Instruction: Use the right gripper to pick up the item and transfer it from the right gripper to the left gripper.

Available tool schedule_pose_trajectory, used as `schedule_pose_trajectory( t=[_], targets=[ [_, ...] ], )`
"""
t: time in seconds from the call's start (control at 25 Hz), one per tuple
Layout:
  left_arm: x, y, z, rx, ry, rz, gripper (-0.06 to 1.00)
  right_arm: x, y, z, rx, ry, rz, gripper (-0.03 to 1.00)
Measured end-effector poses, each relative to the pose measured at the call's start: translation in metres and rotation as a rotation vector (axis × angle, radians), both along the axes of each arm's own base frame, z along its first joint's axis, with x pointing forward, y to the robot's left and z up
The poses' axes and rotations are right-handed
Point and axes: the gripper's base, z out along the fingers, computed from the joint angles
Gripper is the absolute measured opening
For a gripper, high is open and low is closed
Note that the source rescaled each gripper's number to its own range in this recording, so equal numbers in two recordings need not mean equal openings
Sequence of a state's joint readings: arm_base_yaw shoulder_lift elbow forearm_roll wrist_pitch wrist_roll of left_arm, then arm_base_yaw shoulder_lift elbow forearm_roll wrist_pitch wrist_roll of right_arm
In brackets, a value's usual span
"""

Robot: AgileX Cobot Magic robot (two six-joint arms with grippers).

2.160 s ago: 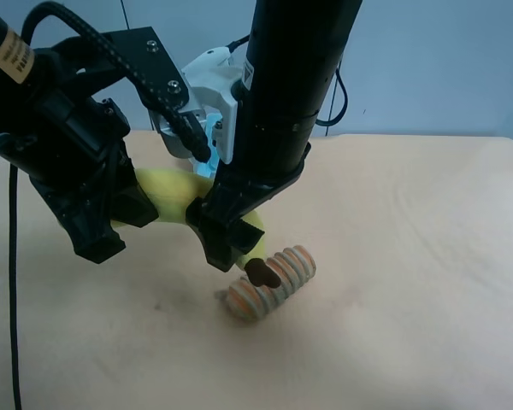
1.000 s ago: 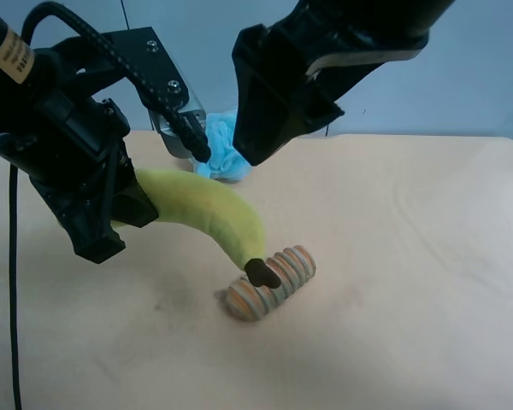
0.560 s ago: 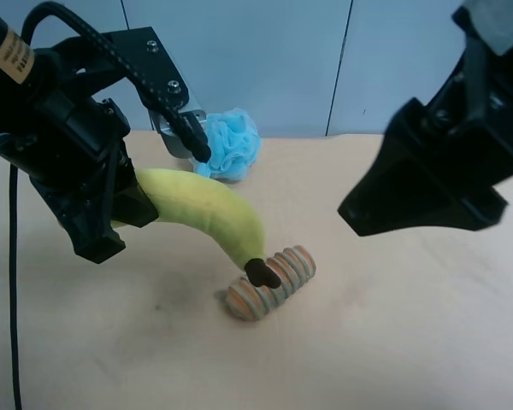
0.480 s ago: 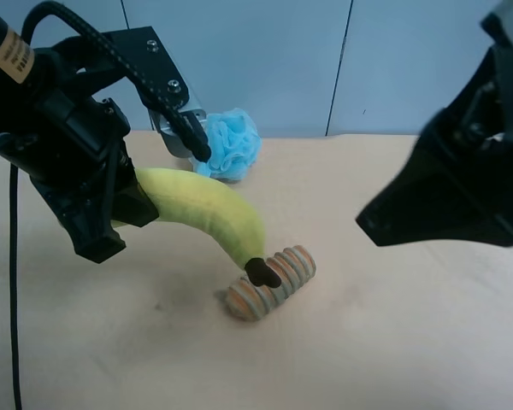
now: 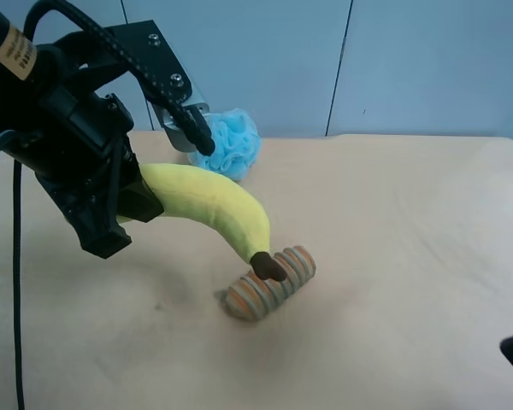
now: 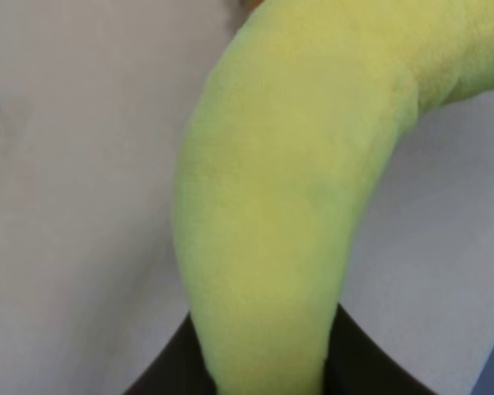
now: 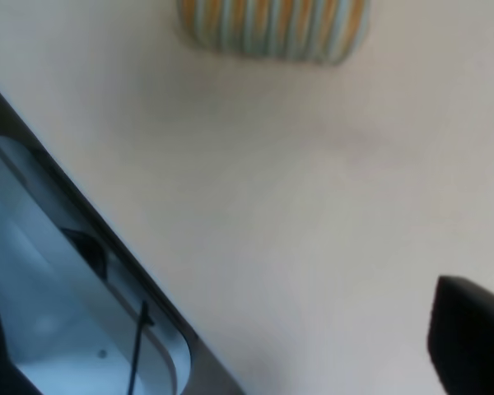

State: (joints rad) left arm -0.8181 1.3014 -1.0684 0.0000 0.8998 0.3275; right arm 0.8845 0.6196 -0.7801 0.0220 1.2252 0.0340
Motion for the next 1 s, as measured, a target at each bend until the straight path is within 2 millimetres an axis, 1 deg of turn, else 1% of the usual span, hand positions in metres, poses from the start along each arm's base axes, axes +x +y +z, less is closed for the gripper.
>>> schedule_pose_trajectory(
  t=[0.2,0.36,0.56,1.0],
  targets=[
    [0.0,0.0,0.0,-0.001,-0.001,0.0,0.0,-0.019,-0.028,-0.022,0.035,-0.077,-0.01,1.0],
    [0.0,0.0,0.0,-0.001,-0.001,0.0,0.0,-0.027,-0.04,-0.033,0.121,-0.173,-0.015,1.0],
    [0.0,0.0,0.0,-0.002,-0.002,0.0,0.0,-0.031,-0.047,-0.05,0.168,-0.23,-0.018,1.0],
    [0.0,0.0,0.0,-0.003,-0.003,0.0,0.0,-0.031,-0.047,-0.05,0.181,-0.244,-0.018,1.0]
  ],
)
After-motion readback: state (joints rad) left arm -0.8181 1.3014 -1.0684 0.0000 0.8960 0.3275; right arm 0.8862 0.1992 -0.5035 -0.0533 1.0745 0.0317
